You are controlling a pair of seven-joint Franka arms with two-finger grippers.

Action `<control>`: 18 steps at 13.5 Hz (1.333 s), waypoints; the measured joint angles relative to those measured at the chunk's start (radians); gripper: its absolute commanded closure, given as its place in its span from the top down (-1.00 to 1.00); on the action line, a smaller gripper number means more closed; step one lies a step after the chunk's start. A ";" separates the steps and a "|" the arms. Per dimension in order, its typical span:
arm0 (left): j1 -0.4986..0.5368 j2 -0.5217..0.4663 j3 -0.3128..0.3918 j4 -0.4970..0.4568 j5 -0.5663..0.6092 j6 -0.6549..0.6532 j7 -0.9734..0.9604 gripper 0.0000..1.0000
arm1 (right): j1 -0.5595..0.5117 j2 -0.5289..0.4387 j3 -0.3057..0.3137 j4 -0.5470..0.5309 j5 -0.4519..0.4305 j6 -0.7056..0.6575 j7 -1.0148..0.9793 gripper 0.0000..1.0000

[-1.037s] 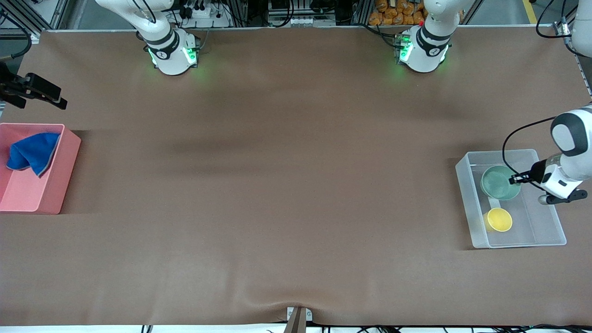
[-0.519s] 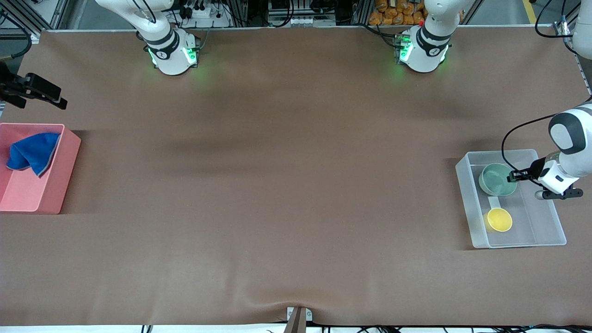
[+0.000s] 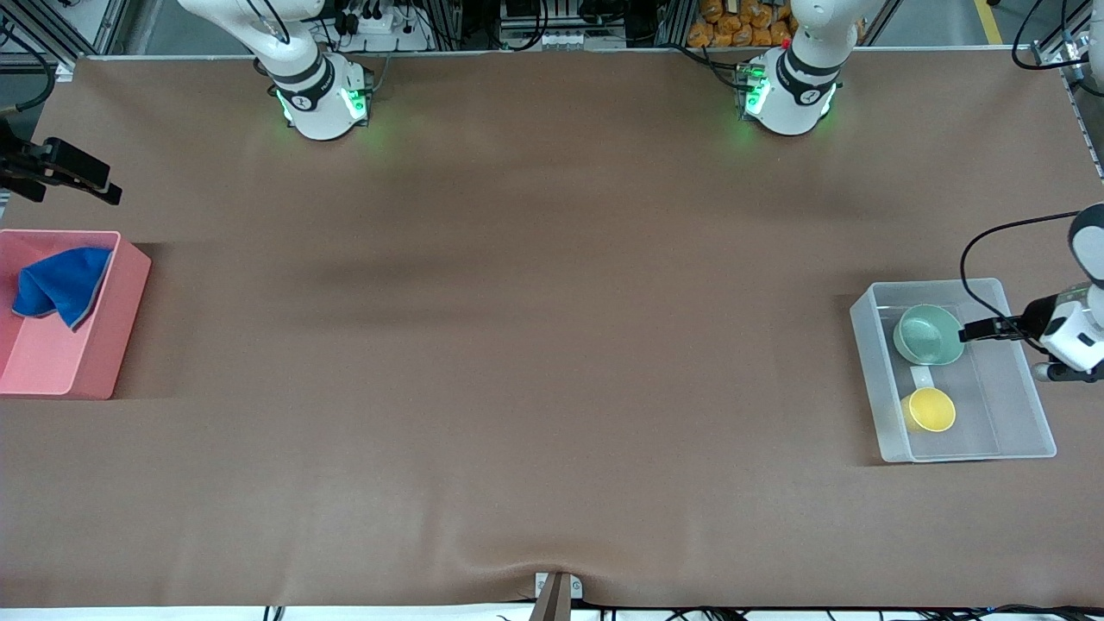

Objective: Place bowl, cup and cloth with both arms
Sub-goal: 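Lower the bowl beside the cup and open the left gripper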

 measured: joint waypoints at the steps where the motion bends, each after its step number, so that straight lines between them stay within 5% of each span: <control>1: -0.012 -0.002 0.000 0.050 0.000 -0.060 0.000 1.00 | -0.002 0.000 0.000 0.000 0.000 0.000 0.000 1.00; 5: -0.040 -0.012 -0.001 0.178 0.000 -0.173 0.000 1.00 | -0.017 0.000 -0.001 0.000 0.000 -0.001 0.000 1.00; 8: -0.047 -0.046 -0.019 0.191 0.000 -0.175 0.000 1.00 | -0.017 0.000 0.004 0.000 0.000 -0.001 0.000 1.00; 13: -0.063 -0.138 -0.150 0.194 0.000 -0.191 -0.137 1.00 | -0.017 0.000 0.005 0.000 0.000 -0.001 0.000 1.00; 18: -0.181 -0.227 -0.156 0.194 0.000 -0.278 -0.309 1.00 | -0.020 0.000 0.001 -0.002 0.000 -0.001 0.000 1.00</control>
